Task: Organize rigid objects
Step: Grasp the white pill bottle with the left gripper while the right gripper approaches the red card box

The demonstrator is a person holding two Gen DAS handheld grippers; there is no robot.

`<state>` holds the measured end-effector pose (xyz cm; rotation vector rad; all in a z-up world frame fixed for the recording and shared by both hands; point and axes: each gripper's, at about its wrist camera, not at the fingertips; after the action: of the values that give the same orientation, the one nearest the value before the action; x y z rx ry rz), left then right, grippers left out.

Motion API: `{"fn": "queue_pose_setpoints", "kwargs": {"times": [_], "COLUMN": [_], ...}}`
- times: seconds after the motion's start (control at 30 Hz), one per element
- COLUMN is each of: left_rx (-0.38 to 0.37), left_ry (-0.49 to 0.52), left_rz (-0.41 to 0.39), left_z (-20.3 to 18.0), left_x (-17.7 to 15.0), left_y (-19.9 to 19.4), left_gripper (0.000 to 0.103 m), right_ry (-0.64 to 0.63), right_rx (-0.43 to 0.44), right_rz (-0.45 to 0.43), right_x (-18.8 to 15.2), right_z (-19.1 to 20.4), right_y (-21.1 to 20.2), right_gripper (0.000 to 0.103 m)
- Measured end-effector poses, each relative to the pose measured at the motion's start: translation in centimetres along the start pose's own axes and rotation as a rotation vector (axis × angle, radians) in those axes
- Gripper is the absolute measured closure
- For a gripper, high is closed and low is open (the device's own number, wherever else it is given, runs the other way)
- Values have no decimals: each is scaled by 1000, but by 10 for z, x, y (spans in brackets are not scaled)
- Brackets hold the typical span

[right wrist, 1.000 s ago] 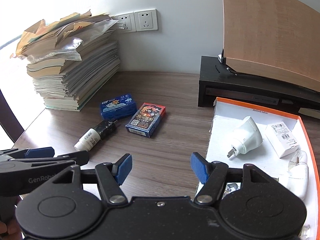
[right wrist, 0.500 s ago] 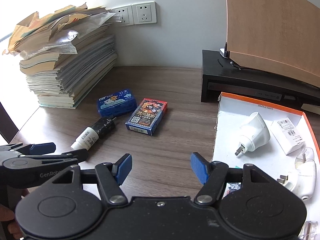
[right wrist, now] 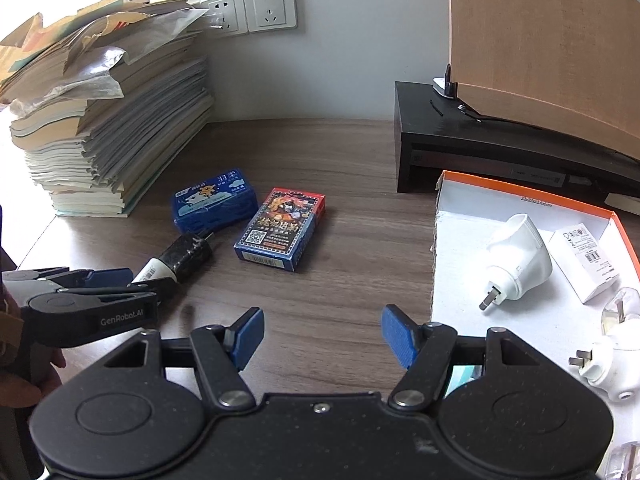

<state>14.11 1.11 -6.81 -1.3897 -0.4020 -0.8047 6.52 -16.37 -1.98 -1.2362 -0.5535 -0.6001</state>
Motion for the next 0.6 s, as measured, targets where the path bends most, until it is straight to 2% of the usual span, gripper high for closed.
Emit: {"fn": "queue_pose_setpoints", "kwargs": {"times": [0.23, 0.6], "left_rx": [-45, -66], "left_ry": [-22, -89], "left_rz": [-4, -21], "left_z": [7, 20], "left_x": [-4, -3], "left_y": [0, -16], "left_gripper": [70, 70], "right_ry": [9, 140], "right_rx": [17, 7], "right_rz": [8, 63], "right_x": [18, 57], "right_z": [7, 3], "right_y": [26, 104], "right_gripper": [23, 21]}}
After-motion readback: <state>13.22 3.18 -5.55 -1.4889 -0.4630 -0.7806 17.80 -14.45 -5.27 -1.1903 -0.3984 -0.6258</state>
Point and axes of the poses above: each gripper's, at about its wrist camera, not at the fingertips, and y roughly the way its jaws point, z to its left, x to its top, and after that the axes turned 13 degrees about x, right-handed
